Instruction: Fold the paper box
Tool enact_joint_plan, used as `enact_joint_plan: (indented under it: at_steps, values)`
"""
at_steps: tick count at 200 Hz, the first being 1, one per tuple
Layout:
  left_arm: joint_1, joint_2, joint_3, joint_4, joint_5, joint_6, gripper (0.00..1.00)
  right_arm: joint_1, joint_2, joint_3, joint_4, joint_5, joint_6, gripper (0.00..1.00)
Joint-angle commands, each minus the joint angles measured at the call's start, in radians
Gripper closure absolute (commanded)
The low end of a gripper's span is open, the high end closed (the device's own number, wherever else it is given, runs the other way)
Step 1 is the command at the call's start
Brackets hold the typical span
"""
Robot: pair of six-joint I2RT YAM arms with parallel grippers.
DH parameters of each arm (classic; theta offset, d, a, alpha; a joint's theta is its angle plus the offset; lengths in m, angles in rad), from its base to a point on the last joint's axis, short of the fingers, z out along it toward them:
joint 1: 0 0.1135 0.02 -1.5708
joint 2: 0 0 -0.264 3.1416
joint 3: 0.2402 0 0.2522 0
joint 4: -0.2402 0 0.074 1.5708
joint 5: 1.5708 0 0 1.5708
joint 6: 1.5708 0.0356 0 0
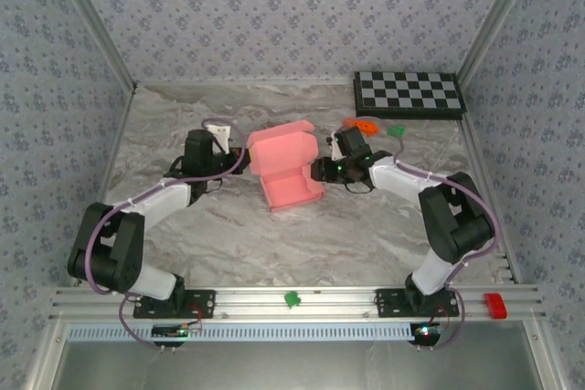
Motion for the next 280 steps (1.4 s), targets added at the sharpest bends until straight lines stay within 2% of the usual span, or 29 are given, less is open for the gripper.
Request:
enact_joint_plan:
  at_steps: [1, 108, 280]
  values:
    - [-0.006, -0.036, -0.009, 0.028, 0.006, 0.011, 1.00, -0.004, 0.029, 0.034, 0.032, -0.007, -0.014, 0.50]
    - [-0.006, -0.030, -0.007, 0.024, 0.017, 0.018, 1.00, 0.023, 0.124, 0.080, 0.052, 0.022, -0.041, 0.53]
    - [-0.006, 0.010, 0.001, 0.033, 0.041, 0.020, 1.00, 0.098, 0.193, 0.146, -0.092, 0.297, -0.089, 0.66]
